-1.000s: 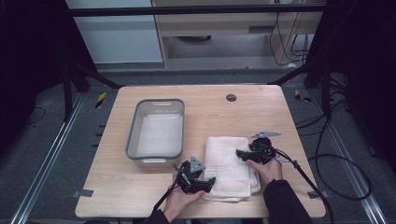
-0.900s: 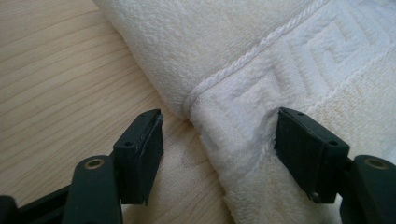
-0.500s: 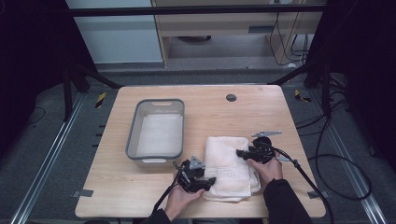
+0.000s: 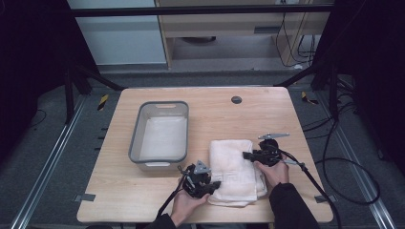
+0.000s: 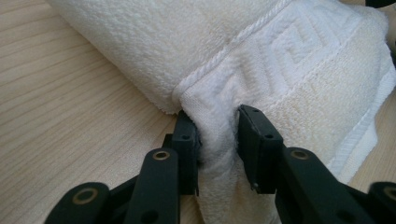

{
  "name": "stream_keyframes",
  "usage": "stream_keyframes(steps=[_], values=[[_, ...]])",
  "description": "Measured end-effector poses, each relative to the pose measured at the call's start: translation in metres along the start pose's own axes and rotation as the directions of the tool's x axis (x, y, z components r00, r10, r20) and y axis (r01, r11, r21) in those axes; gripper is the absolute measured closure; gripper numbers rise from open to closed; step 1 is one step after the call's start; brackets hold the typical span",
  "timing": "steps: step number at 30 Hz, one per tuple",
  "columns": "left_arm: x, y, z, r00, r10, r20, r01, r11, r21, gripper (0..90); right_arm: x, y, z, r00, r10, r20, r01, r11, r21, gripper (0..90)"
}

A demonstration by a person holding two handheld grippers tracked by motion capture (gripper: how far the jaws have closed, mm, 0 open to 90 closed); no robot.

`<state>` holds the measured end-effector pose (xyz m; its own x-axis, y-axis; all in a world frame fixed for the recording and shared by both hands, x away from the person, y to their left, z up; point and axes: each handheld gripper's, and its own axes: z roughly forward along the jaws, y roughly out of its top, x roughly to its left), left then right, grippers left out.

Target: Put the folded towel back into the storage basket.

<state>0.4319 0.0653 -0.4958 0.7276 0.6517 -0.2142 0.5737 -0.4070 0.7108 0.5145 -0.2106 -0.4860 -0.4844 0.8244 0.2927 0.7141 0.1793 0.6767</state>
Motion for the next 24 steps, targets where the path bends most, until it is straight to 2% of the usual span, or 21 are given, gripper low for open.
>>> stream_keyframes(steps=[6, 11, 18, 24], values=[[0.003, 0.0, -0.002, 0.9994, -0.027, 0.023, 0.027, 0.9996, -0.011, 74.2, 0.004, 0.004, -0.008, 1.0, -0.007, 0.001, 0.007, 1.0, -0.026, 69.2], [0.002, 0.0, -0.005, 0.9996, -0.016, 0.023, 0.017, 0.9994, -0.03, 76.1, 0.01, 0.007, -0.014, 0.9987, -0.047, 0.022, 0.048, 0.998, -0.047, 69.7], [0.002, 0.002, -0.015, 0.9994, -0.013, 0.033, 0.015, 0.9982, -0.059, 77.1, 0.013, 0.01, -0.025, 0.9992, -0.04, -0.001, 0.04, 0.996, -0.081, 70.0], [0.001, 0.006, -0.025, 0.9996, -0.004, 0.029, 0.006, 0.9965, -0.083, 77.2, 0.021, 0.017, -0.035, 0.9974, -0.071, 0.005, 0.071, 0.991, -0.115, 70.2]])
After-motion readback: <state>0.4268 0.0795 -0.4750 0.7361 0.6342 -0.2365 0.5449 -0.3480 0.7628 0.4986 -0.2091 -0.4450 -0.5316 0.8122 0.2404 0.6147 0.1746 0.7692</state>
